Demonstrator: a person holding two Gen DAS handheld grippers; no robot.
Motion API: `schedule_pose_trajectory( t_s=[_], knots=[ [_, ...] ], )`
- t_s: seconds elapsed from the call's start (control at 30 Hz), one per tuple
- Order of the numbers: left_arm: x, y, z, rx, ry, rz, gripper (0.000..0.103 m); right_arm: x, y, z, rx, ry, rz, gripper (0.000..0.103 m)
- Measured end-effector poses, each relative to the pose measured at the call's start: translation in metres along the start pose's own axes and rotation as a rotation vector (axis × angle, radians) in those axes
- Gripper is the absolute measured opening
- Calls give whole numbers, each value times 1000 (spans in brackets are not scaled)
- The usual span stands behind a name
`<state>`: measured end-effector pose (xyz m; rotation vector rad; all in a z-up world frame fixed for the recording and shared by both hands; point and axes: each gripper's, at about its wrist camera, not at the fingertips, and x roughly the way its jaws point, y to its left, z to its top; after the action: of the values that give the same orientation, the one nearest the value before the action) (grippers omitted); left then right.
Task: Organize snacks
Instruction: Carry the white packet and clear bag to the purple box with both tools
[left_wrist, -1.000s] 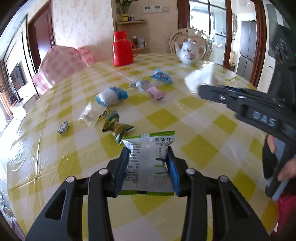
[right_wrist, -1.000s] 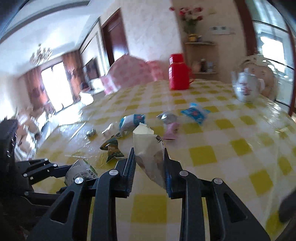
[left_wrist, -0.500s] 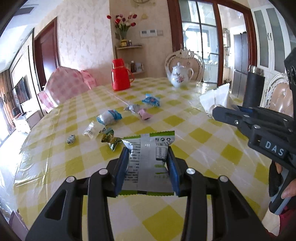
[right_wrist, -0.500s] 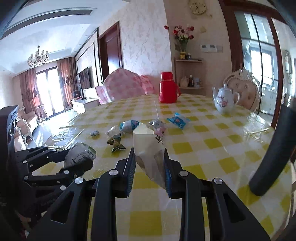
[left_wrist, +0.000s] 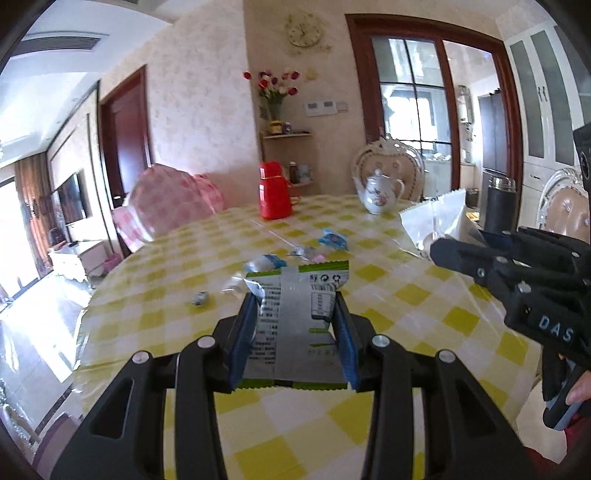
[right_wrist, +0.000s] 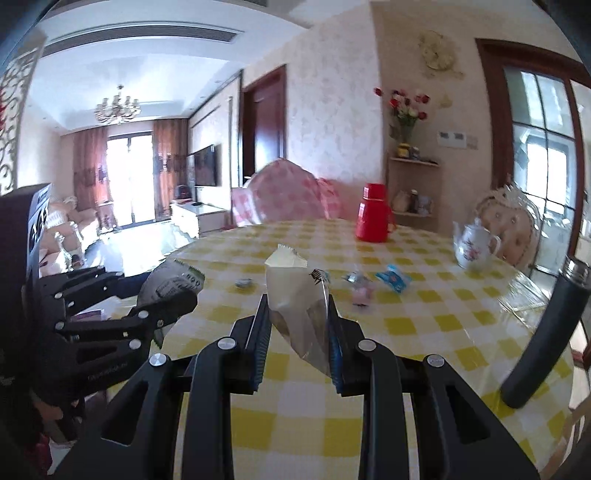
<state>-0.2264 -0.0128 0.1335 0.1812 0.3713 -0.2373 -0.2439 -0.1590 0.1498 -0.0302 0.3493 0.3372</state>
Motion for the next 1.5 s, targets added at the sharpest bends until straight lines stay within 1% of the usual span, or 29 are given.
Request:
schedule_pose_trajectory(
  t_s=[0.13,0.23,0.37,0.5,0.6,0.77,0.93,1.03,1.2,1.43,1.47,1.5],
  knots=[
    [-17,23,-5,-24,-10,48,41,0,27,2,-27,-5,52,28],
    [-28,38,-13,-24,2,85,41,3,48,2,-49,3,97,28],
    [-41,59,-30,-7,53,130,41,9,79,-1,-82,29,172,28],
    [-50,82,-45,-12,90,170,41,17,109,-5,-110,62,245,28],
    [-56,100,-56,-23,119,192,41,20,131,-8,-132,86,287,28],
    [-63,130,-81,-13,195,238,41,26,171,-16,-187,131,353,28],
    [-70,169,-100,-48,253,286,41,35,207,-24,-221,184,429,28],
    [-73,187,-110,-63,293,301,41,41,227,-29,-238,220,486,28],
    [-87,219,-128,-95,350,301,41,46,265,-42,-289,280,577,28],
    [-88,240,-142,-95,433,295,41,57,297,-59,-318,366,678,28],
    [-87,243,-143,-99,439,301,41,59,301,-61,-322,373,699,30],
    [-88,246,-144,-109,442,312,44,59,305,-63,-320,384,739,30]
  ],
)
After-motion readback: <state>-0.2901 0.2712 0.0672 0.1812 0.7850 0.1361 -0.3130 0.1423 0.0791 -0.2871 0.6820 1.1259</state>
